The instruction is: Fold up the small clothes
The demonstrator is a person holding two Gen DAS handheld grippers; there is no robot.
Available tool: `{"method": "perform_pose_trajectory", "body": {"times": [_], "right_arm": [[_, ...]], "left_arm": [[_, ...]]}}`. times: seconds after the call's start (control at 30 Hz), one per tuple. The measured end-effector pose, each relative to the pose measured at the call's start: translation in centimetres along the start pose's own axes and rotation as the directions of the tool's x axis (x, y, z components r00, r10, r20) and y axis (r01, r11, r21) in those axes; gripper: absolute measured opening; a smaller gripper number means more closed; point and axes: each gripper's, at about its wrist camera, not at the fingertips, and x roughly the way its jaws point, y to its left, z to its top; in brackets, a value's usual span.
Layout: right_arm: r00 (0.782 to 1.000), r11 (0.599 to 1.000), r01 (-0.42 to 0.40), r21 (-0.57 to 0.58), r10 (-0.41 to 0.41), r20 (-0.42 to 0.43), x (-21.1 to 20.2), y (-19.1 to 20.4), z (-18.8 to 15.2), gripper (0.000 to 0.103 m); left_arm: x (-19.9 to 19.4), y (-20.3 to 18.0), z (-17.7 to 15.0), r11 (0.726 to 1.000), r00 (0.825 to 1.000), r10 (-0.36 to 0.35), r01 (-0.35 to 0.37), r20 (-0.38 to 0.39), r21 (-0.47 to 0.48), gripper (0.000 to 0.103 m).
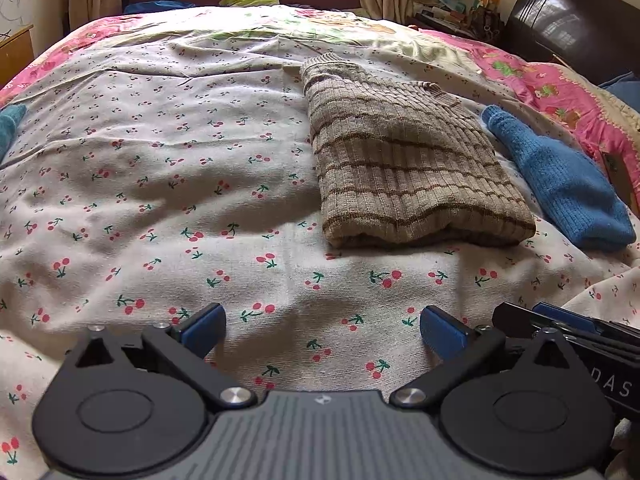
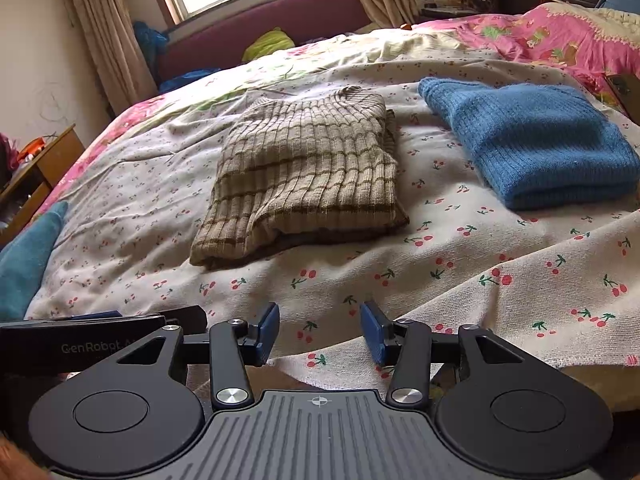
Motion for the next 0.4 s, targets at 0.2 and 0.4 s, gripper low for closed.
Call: {"method": "perform_pose_trajectory", "body": {"times": [0.2, 0.4], "right_arm": [[1.0, 1.0, -0.008, 0.018, 0.008, 0.002, -0.14, -0.17, -0.1, 0.045], [1.0, 1.0, -0.013, 0.02, 0.013, -0.006, -0.08, -0.19, -0.02, 0.045]], "left_arm": [[0.03, -0.11, -0.03, 1.0, 1.0, -0.001, 0.001, 0.001, 0.008, 0.103], [0.19, -0.43, 0.01, 0.999, 1.0, 0.022, -0.021, -0.014, 0.026, 0.103]]}}
